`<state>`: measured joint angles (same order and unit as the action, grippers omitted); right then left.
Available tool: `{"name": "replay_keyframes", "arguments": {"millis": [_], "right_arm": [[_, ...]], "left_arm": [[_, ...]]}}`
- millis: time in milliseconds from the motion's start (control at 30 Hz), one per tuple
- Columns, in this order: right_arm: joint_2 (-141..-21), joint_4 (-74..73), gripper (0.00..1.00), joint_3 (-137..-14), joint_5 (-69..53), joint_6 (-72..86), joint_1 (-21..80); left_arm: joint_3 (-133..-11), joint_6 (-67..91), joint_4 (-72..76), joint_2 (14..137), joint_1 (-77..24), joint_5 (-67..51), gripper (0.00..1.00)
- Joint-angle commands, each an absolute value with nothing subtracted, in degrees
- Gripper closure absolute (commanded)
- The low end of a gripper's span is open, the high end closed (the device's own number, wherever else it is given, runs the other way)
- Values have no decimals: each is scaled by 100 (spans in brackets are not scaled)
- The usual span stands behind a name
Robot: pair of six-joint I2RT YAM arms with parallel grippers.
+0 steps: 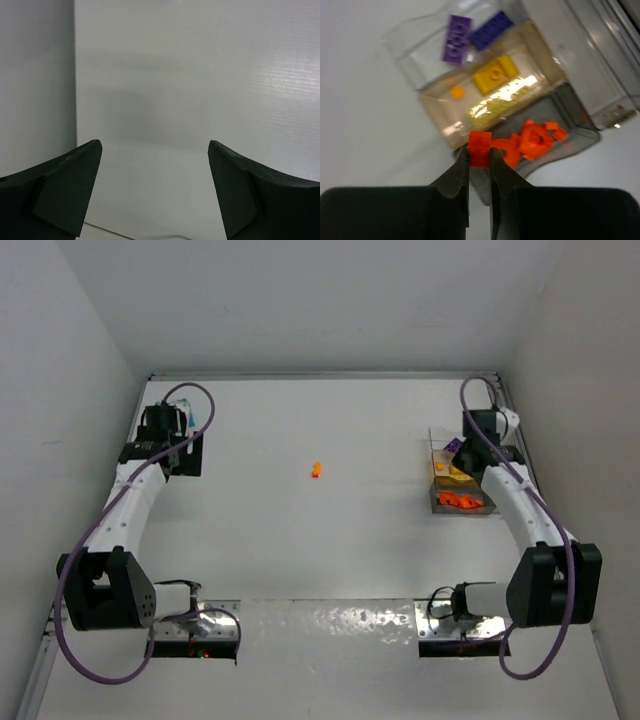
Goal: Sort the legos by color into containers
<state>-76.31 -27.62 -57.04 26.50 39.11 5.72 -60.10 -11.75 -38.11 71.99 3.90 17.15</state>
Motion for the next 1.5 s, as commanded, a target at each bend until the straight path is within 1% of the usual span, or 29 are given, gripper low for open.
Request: {"name": "replay_keyframes", "arguments": {"millis": [0,33,67,367,400,433,467,500,567,600,633,733,800,833,867,900,933,967,1000,1033,1067,1100,1133,1167,1200,1233,1267,1300,1467], "right_arm": [[-7541,-3217,100,-5196,2093,3700,-278],[-7550,-3165,100,-5116,1935,3709,-690],[-7559,-3016,100,-5046,1812,3683,-807],[-8129,-2804,100,-5106,1766,3507,-1213],[-8165,-2778,98,-5124,1775,3455,-1204],[-8174,-2690,91,-5107,1784,3437,-1204],[-8174,-2663,86,-5106,1810,3437,-1204],[-8174,-2646,74,-5115,1863,3428,-1213],[-8200,-2715,59,-5194,1916,3410,-1204],[-8200,-2742,54,-5220,1933,3384,-1204],[-8200,-2786,45,-5247,1934,3349,-1204],[-8113,-2734,38,-5361,1645,2963,-1195],[-8077,-2803,39,-5519,1547,2778,-1178],[-8077,-2908,47,-5607,1521,2734,-1169],[-8051,-2927,58,-5764,1399,2507,-1056],[-8025,-2927,79,-5835,1337,2392,-942],[-7998,-2866,89,-5906,1310,2217,-749],[-8007,-2804,97,-6063,1318,1789,-216],[-8059,-2769,97,-6169,1310,1593,85],[-8277,-2769,92,-6457,1144,1426,445],[-8445,-2829,82,-6643,969,1293,979],[-8646,-3004,67,-6862,758,1301,1211],[-8866,-3084,62,-7082,582,1370,1439],[-9312,-3146,58,-7536,563,1623,1911],[-9534,-3207,49,-7750,676,1765,2133],[-9754,-3208,46,-8126,816,1906,2371],[-9956,-3173,43,-8260,913,2160,2756],[-10323,-3103,41,-8375,1053,2301,2916],[-11275,-2848,40,-9087,1300,3391,3734]], "left_arm": [[-6337,-1336,-3999,7312,413,968,16],[-6354,-1327,-4016,7330,422,888,16],[-6372,-1327,-4017,7330,413,792,16],[-6328,-1301,-4043,7295,422,861,15],[-6328,-1301,-4052,7295,422,870,15],[-6319,-1309,-4060,7286,413,896,15],[-6328,-1310,-4069,7286,422,896,15],[-6311,-1310,-4069,7295,422,905,15],[-6311,-1318,-4061,7295,413,905,15],[-6319,-1318,-4052,7304,422,905,15],[-6328,-1318,-4052,7304,413,897,15],[-6337,-1310,-4052,7347,422,879,15],[-6337,-1318,-4052,7356,422,870,15],[-6337,-1318,-4052,7365,413,861,15],[-6346,-1318,-4043,7383,422,861,15],[-6354,-1318,-4052,7392,413,870,15],[-6372,-1310,-4052,7400,422,879,15],[-6381,-1318,-4052,7418,413,888,15],[-6390,-1310,-4052,7435,422,888,15],[-6407,-1310,-4034,7470,413,879,15],[-6416,-1310,-4034,7488,413,879,15],[-6451,-1292,-4043,7514,422,870,15],[-6469,-1292,-4060,7523,422,861,15],[-6486,-1292,-4069,7541,413,870,15],[-6504,-1292,-4078,7541,413,888,15],[-6504,-1292,-4104,7541,413,896,15],[-6504,-1301,-4113,7532,413,905,15],[-6487,-1301,-4131,7532,413,940,15],[-6425,-1301,-4140,7506,422,976,15]]}}
